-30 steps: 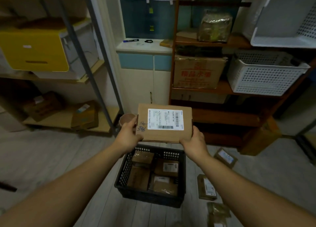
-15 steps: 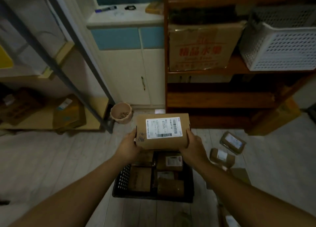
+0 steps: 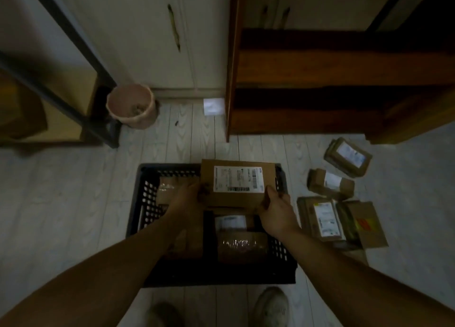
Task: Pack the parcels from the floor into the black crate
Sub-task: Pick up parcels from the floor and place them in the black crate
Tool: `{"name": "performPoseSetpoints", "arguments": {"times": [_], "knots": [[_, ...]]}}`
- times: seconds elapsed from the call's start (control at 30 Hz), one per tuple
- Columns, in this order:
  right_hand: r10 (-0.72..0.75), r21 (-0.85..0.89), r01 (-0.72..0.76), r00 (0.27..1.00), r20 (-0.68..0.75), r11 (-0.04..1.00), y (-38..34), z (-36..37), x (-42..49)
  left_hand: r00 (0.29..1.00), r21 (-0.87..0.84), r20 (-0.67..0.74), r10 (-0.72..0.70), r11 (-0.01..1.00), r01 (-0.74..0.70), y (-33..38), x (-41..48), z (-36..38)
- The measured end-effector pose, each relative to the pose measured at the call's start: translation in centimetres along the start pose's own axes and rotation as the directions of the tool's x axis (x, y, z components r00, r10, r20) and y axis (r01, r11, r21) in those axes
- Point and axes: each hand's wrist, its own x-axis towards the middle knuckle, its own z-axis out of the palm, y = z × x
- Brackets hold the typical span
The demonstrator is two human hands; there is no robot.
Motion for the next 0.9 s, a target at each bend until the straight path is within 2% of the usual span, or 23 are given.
{"name": "performPoseSetpoints", "arguments": {"times": [0.1, 0.2, 0.4, 0.53, 0.63, 0.7, 0.9], "knots": [[0.045, -0.071, -0.042, 0.998, 0.046, 0.997, 3.2, 4.2, 4.2, 0.996, -0.076, 0.073, -0.046, 0.996, 0.051, -3.8, 2.5, 4.9], [0.064, -0.099, -0.054, 0.994, 0.092, 0.994, 5.6, 7.1, 7.7, 0.988, -0.104, 0.150, -0.034, 0.993, 0.050, -6.7, 4.8, 8.6], [0.065, -0.140, -0.049, 0.991, 0.114, 0.989, 8.4, 10.9, 13.3, 0.960, 0.005, 0.273, -0.065, 0.998, 0.066, -9.4, 9.4, 13.1], [0.109, -0.136, -0.090, 0.984, 0.143, 0.987, 9.7, 12.6, 15.6, 0.942, 0.053, 0.335, -0.031, 0.999, 0.014, -9.9, 10.7, 14.8], [0.143, -0.084, -0.128, 0.969, 0.201, 0.988, 10.2, 13.2, 16.1, 0.917, 0.167, 0.396, -0.042, 0.986, -0.027, -9.4, 10.5, 15.0], [0.149, -0.040, -0.144, 0.964, 0.221, 0.989, 10.0, 12.9, 15.8, 0.903, 0.106, 0.429, 0.014, 0.992, -0.065, -8.4, 10.1, 14.4], [0.090, 0.009, -0.097, 0.949, 0.303, 0.995, 6.9, 7.6, 9.9, 0.907, -0.148, 0.418, -0.048, 0.982, 0.121, -3.8, 5.6, 8.3]]}}
